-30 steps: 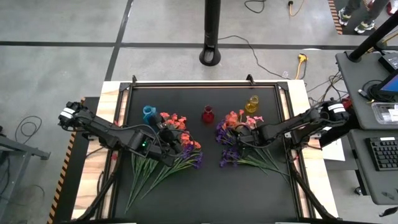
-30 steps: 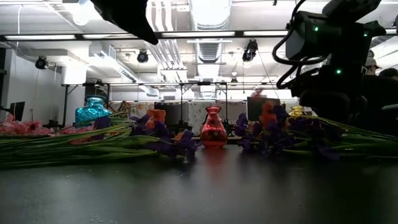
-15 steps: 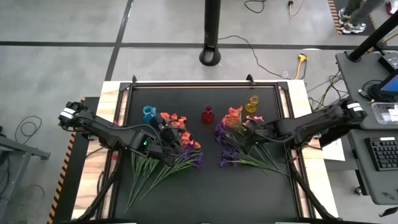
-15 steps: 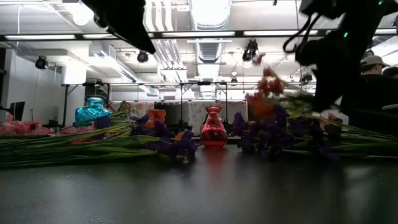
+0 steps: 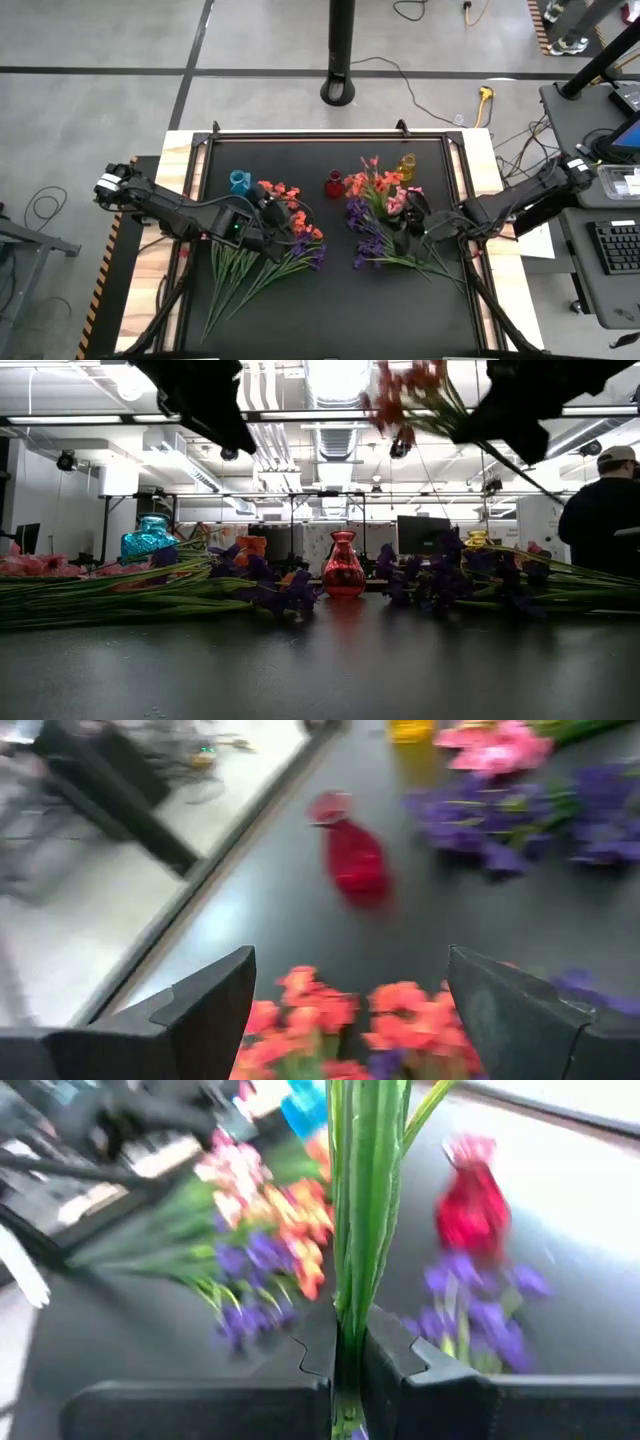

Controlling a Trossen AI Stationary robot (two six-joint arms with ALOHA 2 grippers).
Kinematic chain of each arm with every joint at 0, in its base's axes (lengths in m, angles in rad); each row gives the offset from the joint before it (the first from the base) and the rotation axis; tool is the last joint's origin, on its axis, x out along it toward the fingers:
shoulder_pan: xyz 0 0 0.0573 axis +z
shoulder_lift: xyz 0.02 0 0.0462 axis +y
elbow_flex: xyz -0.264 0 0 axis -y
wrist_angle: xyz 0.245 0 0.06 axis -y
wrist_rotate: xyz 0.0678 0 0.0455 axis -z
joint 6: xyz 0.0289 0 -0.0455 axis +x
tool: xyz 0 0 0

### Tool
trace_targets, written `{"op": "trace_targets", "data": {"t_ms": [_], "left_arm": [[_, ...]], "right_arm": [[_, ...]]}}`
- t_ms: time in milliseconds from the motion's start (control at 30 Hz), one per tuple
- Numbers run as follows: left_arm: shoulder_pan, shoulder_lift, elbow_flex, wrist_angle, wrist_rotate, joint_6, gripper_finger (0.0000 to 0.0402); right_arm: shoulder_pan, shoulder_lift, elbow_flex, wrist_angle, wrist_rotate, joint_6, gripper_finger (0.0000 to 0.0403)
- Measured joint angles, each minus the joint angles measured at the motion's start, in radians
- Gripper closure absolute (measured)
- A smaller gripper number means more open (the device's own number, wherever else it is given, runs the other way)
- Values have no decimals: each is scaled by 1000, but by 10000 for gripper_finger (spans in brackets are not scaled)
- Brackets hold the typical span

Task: Sort flowers into vase by color
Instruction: Put the top right orange flowers into the red vase

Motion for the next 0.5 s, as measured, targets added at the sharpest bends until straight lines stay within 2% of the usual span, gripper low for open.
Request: {"op": "trace_targets", "data": {"t_ms": [133,267,367,500], "left_arm": [[-11,0,-29,178,169,139,93],[-20,0,-96,408,228,325,93],[-9,0,-170,610,299,442,93],[26,-14,-251,835,491,516,93]], "right_arm": [[-5,21,-71,296,6,-169,385],[-7,30,-123,538,-5,-316,385],[-7,38,-144,675,-29,-408,385],[-7,60,-149,811,-46,-524,385]]}}
